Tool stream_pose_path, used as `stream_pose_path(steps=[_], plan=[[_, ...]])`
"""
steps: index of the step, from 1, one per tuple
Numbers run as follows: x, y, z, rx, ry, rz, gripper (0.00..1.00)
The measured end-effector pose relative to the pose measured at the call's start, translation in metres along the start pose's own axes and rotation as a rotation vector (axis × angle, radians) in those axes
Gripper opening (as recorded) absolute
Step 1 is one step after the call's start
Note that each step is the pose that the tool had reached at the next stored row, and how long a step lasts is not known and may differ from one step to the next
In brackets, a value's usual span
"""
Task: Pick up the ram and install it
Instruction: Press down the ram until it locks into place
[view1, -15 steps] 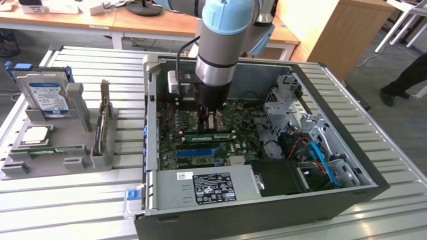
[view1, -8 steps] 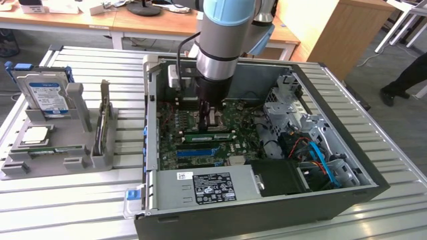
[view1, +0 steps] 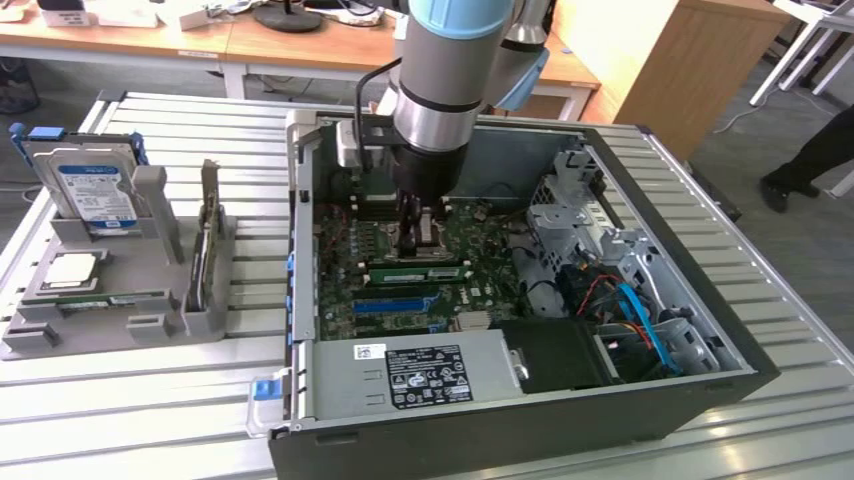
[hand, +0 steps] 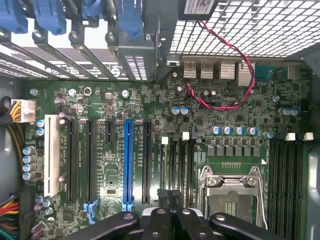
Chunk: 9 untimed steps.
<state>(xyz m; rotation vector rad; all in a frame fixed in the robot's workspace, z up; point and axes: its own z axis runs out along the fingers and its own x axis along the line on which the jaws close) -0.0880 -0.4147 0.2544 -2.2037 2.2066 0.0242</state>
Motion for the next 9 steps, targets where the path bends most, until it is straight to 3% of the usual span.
stream_pose_path(steps=[9], plan=[[0.0005,-0.0062,-0.0001,-0.0016,0.0001,0.000,0.11]])
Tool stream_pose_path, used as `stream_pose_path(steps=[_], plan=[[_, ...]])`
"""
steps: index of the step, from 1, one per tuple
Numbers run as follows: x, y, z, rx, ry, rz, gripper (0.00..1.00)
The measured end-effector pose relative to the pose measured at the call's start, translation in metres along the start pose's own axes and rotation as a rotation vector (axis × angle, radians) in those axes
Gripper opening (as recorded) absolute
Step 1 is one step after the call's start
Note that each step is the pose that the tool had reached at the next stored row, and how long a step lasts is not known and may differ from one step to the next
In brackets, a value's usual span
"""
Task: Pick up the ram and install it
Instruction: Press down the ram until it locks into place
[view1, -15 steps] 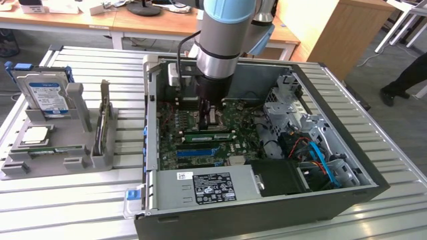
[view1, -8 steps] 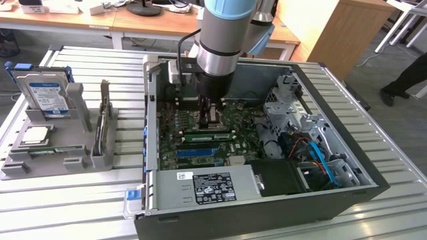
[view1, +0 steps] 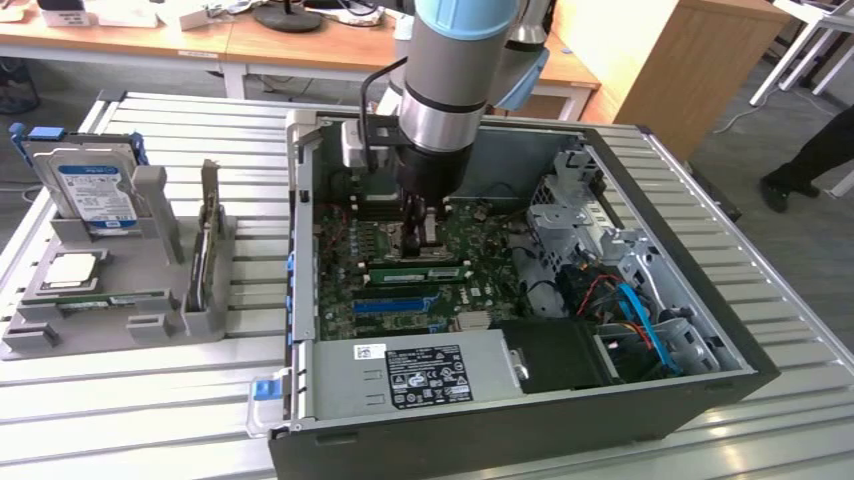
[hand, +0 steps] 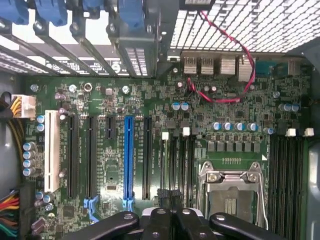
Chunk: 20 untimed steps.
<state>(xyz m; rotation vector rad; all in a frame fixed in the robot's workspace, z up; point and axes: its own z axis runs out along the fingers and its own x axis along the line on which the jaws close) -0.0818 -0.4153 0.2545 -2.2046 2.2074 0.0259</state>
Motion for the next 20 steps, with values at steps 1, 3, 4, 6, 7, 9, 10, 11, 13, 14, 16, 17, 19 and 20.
stream_pose_path(steps=[1,3,4,6,7,9,10,11,13,14,16,17,19,20], plan=[[0.000,-0.0015,0.0000,-0.0007,0.0000,0.000,0.11],[0.000,-0.0045,0.0000,-0.0019,0.0000,0.000,0.11],[0.001,-0.0064,0.0000,-0.0025,0.0000,0.000,0.11],[0.001,-0.0099,0.0000,-0.0035,0.0000,0.000,0.11],[0.001,-0.0116,0.0000,-0.0041,0.0000,0.000,0.11],[0.001,-0.0151,0.0000,-0.0052,0.0000,0.000,0.11],[0.001,-0.0168,0.0000,-0.0056,0.0000,0.000,0.11],[0.002,-0.0186,0.0000,-0.0062,0.0000,0.000,0.11],[0.002,-0.0218,0.0000,-0.0076,0.0000,0.000,0.11],[0.002,-0.0230,0.0000,-0.0085,0.0000,0.000,0.11],[0.002,-0.0240,0.0000,-0.0092,0.0001,0.000,0.11],[0.002,-0.0241,0.0000,-0.0092,0.0001,0.000,0.11],[0.002,-0.0241,0.0000,-0.0092,0.0000,0.000,0.11],[0.002,-0.0241,0.0000,-0.0092,0.0000,0.000,0.11]])
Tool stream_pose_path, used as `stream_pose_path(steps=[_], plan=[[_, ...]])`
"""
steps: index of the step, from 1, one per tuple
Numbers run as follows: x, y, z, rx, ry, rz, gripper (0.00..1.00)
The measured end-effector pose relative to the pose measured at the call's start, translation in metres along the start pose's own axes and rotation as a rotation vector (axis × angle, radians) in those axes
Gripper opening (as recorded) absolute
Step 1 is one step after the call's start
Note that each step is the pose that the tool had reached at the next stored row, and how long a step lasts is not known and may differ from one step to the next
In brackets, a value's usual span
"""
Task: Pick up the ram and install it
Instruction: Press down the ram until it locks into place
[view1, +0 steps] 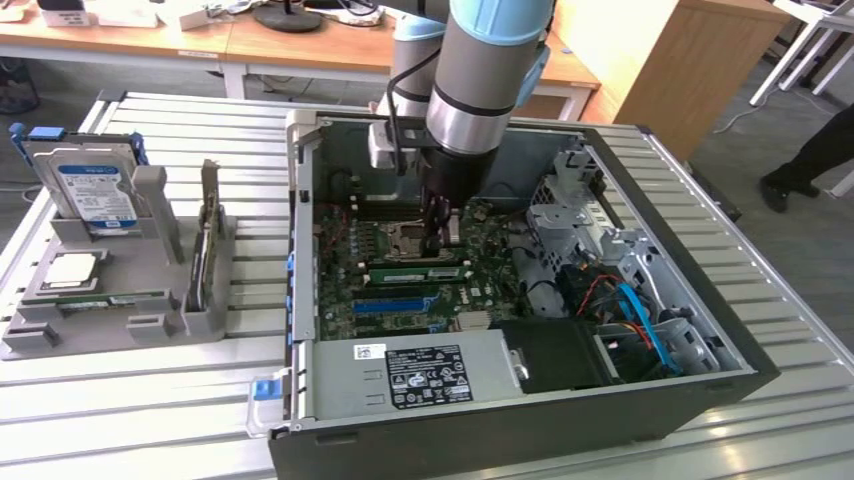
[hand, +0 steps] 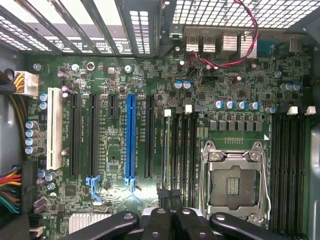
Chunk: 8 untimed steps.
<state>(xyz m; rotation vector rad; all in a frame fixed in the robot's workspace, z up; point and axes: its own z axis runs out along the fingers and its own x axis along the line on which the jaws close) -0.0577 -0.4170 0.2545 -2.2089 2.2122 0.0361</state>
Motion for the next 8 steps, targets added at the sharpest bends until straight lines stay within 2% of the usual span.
stream_pose_path(steps=[8], plan=[[0.0001,-0.0023,0.0000,-0.0001,0.0000,0.000,0.11]])
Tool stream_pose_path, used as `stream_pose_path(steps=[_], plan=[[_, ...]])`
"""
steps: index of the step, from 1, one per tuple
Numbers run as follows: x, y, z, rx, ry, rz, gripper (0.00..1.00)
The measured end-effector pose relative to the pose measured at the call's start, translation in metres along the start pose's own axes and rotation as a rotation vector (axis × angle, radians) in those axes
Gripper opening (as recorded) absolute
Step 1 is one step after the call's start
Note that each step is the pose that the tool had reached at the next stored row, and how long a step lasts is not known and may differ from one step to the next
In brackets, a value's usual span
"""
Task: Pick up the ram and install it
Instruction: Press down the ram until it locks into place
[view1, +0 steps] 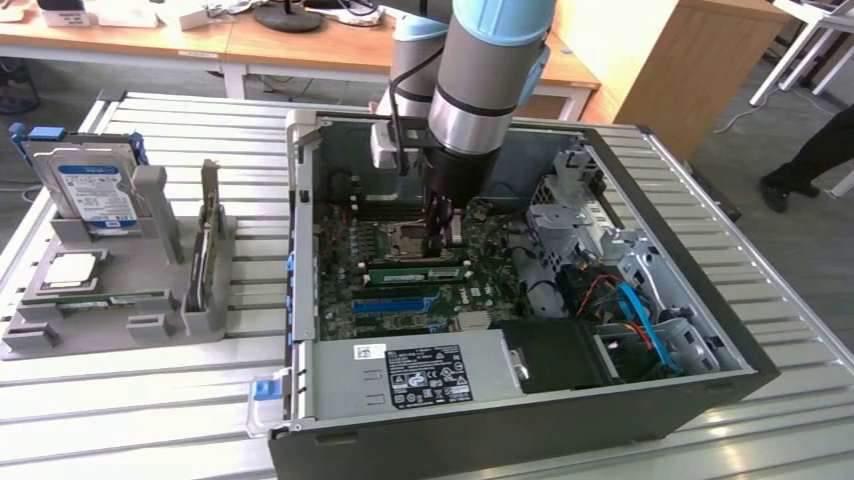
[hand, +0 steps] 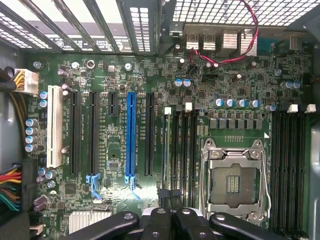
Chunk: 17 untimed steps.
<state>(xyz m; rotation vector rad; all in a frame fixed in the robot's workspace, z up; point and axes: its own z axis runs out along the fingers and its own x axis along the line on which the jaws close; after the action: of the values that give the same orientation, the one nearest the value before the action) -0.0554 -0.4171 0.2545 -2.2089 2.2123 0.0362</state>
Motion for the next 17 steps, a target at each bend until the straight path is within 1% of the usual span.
stream_pose_path(steps=[14,17], plan=[[0.0000,0.0000,0.0000,0.0001,0.0000,0.003,0.11],[0.0000,-0.0001,0.0001,0.0013,-0.0001,0.051,0.11]])
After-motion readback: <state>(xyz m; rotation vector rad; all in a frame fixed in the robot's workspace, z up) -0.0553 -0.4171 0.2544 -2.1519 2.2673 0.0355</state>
